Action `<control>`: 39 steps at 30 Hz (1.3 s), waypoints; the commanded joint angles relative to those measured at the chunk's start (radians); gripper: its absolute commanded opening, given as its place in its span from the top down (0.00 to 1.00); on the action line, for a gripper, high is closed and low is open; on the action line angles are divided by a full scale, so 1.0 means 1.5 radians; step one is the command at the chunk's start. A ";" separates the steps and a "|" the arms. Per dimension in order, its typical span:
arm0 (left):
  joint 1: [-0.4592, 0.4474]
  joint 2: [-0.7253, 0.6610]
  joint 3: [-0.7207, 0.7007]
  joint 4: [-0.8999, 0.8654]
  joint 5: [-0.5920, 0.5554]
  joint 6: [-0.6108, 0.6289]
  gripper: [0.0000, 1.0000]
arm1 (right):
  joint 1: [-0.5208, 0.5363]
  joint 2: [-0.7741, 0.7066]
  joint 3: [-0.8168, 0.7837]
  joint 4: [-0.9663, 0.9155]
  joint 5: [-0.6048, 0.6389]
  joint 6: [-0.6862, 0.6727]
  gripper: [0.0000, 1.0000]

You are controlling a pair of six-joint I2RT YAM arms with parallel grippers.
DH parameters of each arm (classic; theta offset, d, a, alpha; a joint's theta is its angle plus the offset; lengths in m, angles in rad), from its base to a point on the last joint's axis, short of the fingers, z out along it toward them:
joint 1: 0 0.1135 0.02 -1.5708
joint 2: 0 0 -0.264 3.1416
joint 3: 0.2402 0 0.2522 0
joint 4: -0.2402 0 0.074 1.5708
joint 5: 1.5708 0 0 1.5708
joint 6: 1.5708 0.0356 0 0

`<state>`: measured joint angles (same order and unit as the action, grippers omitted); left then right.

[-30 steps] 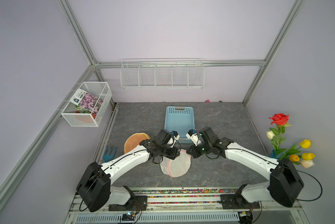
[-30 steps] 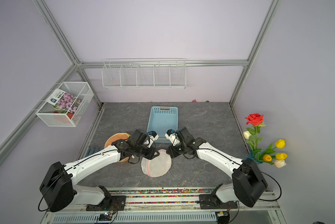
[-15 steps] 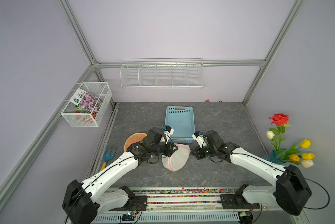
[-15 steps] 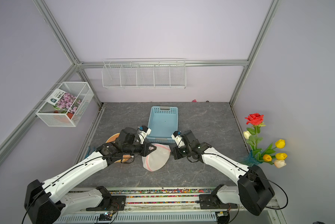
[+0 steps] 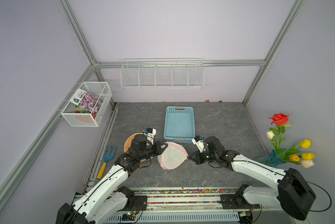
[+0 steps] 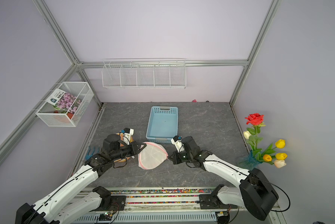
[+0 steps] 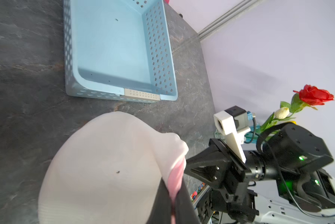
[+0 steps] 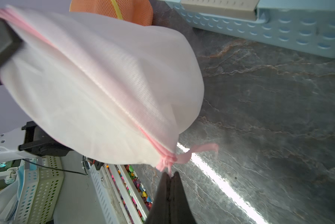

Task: Turn the laundry bag inside out
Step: Zip the zipper on the laundry bag.

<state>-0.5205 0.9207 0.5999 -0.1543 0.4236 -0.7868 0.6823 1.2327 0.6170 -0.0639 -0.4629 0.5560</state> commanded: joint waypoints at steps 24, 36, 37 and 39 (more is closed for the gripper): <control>0.071 0.080 0.057 0.077 0.212 -0.081 1.00 | 0.056 -0.158 -0.027 -0.067 0.114 0.073 0.80; 0.021 0.164 0.179 -0.140 0.446 0.145 1.00 | 0.056 -0.234 0.098 -0.161 0.128 -0.124 0.34; 0.013 0.169 0.194 -0.168 0.444 0.166 1.00 | 0.055 -0.219 0.112 -0.173 0.111 -0.140 0.34; -0.001 0.176 0.212 -0.201 0.450 0.196 1.00 | 0.055 -0.185 0.144 -0.199 0.069 -0.167 0.32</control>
<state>-0.4995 1.1782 0.8581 -0.3347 1.0084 -0.6292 0.7609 0.9001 0.7826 -0.3046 -0.2859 0.4160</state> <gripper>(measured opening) 0.058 0.674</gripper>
